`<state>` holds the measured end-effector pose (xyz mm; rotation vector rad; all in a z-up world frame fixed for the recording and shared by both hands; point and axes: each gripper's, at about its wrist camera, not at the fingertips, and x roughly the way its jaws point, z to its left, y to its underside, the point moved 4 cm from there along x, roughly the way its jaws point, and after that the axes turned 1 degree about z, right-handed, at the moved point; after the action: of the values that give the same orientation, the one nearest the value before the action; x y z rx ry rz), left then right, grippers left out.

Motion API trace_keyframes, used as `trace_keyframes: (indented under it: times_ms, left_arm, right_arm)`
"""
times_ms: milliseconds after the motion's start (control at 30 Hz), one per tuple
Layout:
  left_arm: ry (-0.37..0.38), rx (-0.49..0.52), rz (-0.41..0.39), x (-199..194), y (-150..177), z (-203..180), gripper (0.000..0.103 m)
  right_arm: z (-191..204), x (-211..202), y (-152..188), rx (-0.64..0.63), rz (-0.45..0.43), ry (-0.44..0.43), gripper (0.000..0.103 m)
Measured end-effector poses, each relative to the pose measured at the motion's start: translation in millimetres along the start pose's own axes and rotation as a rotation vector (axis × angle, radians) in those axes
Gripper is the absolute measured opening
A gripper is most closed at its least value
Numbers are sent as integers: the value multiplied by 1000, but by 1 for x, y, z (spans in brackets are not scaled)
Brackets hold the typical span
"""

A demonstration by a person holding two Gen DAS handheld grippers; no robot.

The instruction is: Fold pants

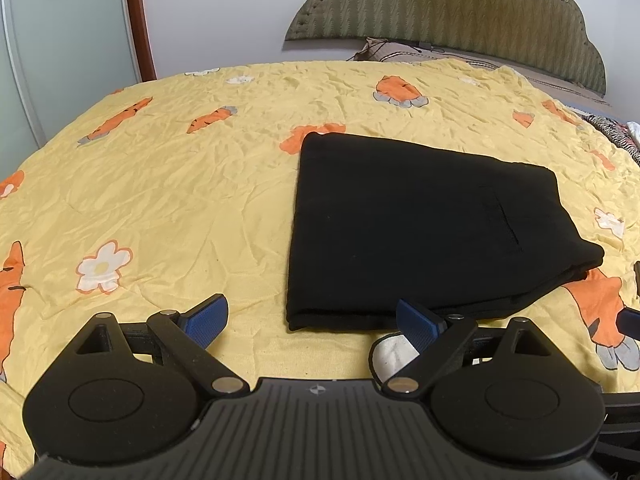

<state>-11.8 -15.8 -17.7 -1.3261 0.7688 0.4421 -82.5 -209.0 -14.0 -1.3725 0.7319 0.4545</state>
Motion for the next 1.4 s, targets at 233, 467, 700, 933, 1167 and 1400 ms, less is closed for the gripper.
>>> trace_keyframes:
  times_ms: [233, 467, 700, 933, 1167, 1400]
  left_arm:
    - [1, 3, 1, 1, 0, -1, 93]
    - [2, 3, 7, 3, -1, -1, 93]
    - [0, 3, 5, 3, 0, -1, 93]
    - [-5, 6, 4, 2, 0, -1, 93]
    - [-4, 2, -1, 0, -1, 0, 93]
    - [0, 1, 6, -1, -1, 0, 94]
  right_arm:
    - [0, 0, 0, -2, 1, 0, 99]
    - [-2, 1, 0, 0, 4, 1, 99]
    - [-3, 1, 1, 2, 3, -1, 99]
    - [-4, 0, 0, 6, -3, -3, 99]
    - [-4, -1, 0, 6, -5, -1, 99]
    - [-5, -1, 0, 4, -6, -3, 99]
